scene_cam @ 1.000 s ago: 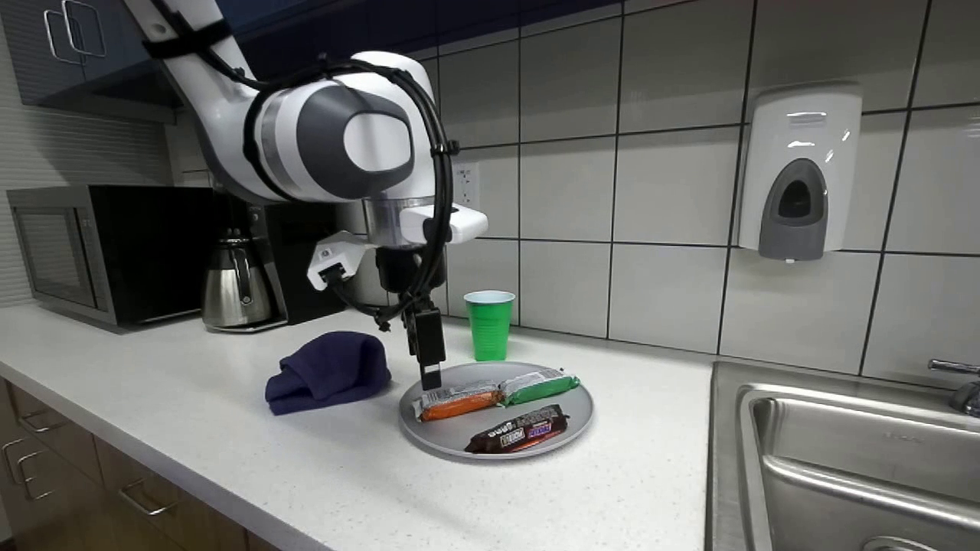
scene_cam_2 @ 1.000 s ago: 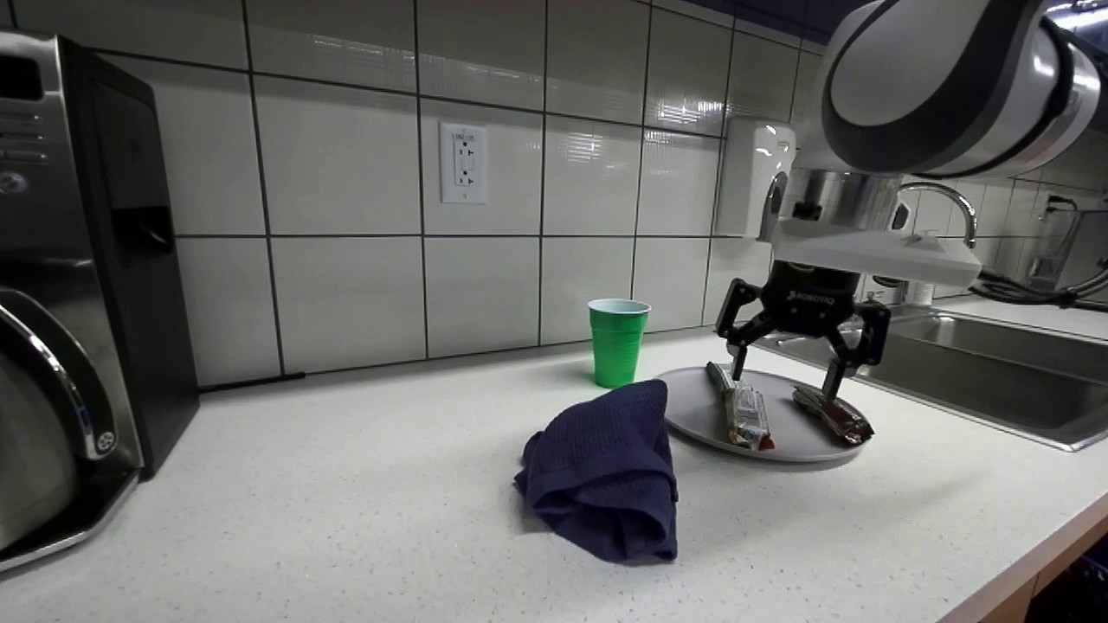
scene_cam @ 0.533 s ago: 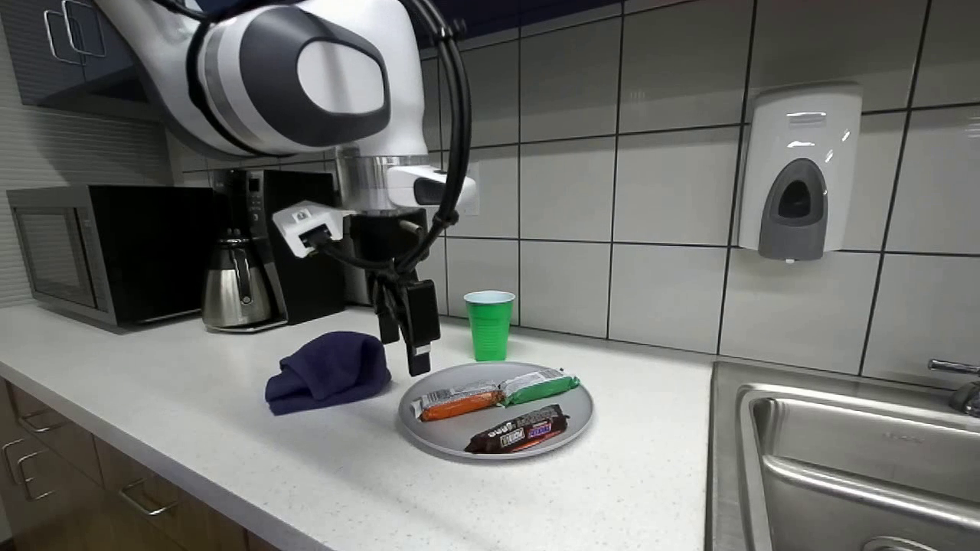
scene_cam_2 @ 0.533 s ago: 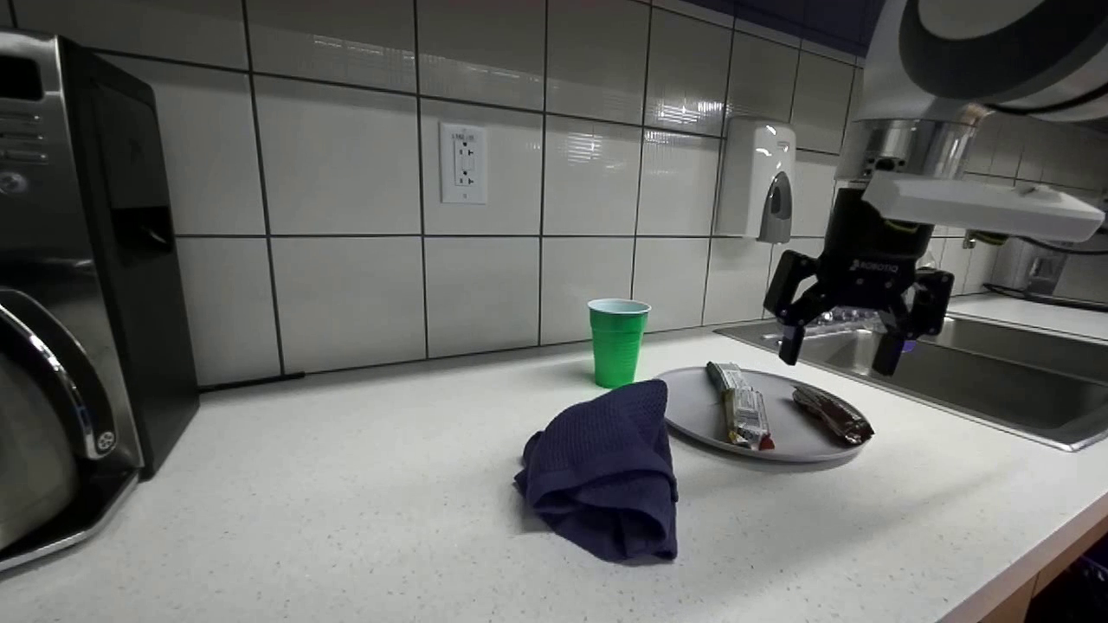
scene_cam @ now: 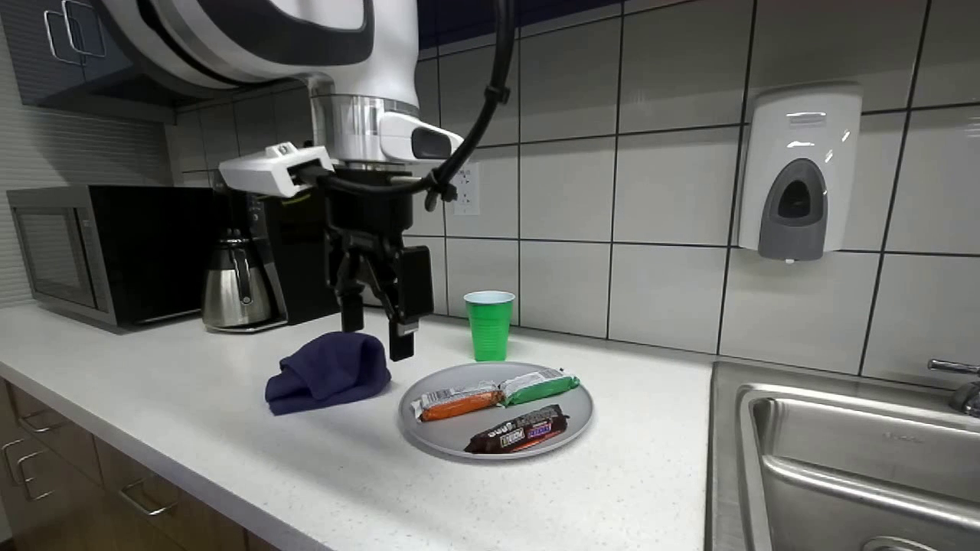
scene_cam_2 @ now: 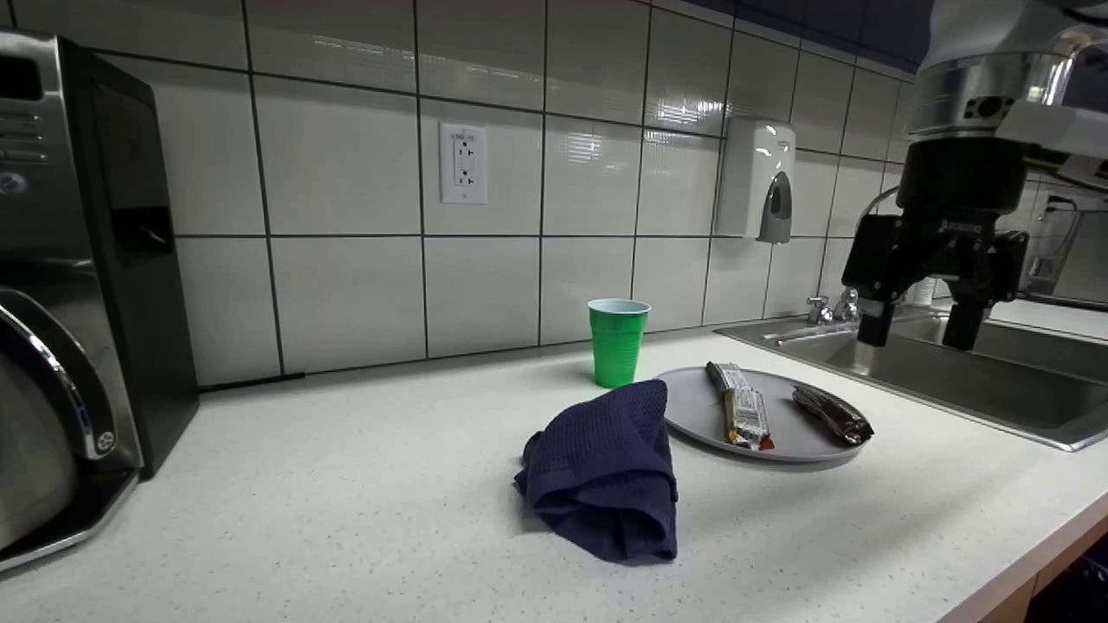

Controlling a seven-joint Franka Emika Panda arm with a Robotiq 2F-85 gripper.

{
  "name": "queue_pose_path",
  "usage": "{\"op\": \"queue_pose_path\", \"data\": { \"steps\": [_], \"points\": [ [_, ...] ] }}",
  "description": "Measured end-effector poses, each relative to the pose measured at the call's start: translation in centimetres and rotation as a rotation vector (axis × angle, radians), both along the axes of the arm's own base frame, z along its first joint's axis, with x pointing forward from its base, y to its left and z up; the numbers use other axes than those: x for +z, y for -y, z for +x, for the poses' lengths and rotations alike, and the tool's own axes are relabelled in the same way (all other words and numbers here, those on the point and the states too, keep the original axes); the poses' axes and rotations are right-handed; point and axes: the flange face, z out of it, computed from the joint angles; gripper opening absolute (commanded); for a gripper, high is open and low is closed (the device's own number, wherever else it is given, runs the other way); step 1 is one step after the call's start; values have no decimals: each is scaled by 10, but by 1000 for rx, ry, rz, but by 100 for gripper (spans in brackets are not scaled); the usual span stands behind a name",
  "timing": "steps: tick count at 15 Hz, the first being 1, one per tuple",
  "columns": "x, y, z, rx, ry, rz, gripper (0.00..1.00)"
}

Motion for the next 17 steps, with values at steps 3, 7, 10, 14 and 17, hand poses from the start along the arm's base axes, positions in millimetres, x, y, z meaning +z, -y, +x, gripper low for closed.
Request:
{"op": "queue_pose_path", "data": {
  "steps": [3, 7, 10, 14, 17],
  "points": [
    [8, 4, -11, 49, -19, 4, 100],
    [11, 8, -20, 75, -39, 11, 100],
    [12, 7, -21, 76, -40, 11, 100],
    [11, 7, -21, 77, -41, 12, 100],
    [11, 7, -21, 77, -40, 12, 100]
  ]
}}
